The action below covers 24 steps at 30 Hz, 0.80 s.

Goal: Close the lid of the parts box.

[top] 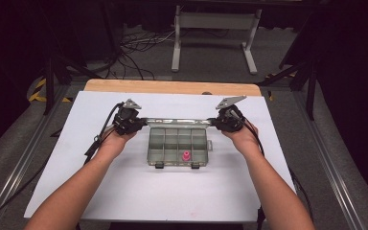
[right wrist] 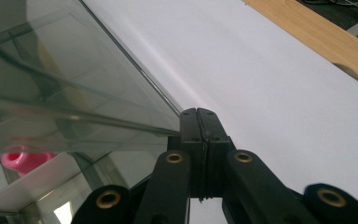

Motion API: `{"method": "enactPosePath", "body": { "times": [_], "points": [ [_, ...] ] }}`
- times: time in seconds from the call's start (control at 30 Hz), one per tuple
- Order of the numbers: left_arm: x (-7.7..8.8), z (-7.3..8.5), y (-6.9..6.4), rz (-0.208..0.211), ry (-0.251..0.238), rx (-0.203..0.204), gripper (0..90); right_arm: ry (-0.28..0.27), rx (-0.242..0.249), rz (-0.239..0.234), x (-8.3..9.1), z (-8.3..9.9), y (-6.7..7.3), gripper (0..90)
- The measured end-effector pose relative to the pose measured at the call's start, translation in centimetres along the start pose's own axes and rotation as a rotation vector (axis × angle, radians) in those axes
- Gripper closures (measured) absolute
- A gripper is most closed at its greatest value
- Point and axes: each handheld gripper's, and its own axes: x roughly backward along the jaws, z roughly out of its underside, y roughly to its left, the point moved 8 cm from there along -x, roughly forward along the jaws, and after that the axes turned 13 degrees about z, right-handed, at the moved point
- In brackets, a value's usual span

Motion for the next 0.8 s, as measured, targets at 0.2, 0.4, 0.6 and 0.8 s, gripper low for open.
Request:
{"method": "enactPosePath", "body": {
  "times": [0.2,0.4,0.6,0.8],
  "points": [
    [0.0,0.2,-0.3,0.014,0.001,-0.007,89.8,0.001,0.013,-0.014,0.2,0.2,0.4,90.0],
    [0.0,0.5,-0.8,0.027,0.020,-0.022,89.7,0.007,0.018,-0.033,0.2,0.3,0.8,90.0],
    [0.3,0.7,-1.1,0.039,0.020,-0.021,89.7,0.010,0.016,-0.050,0.8,0.6,1.1,90.0],
    [0.7,0.5,-1.9,0.083,0.019,0.005,87.1,0.004,0.011,-0.074,1.6,0.4,1.5,88.8]
  ]
}}
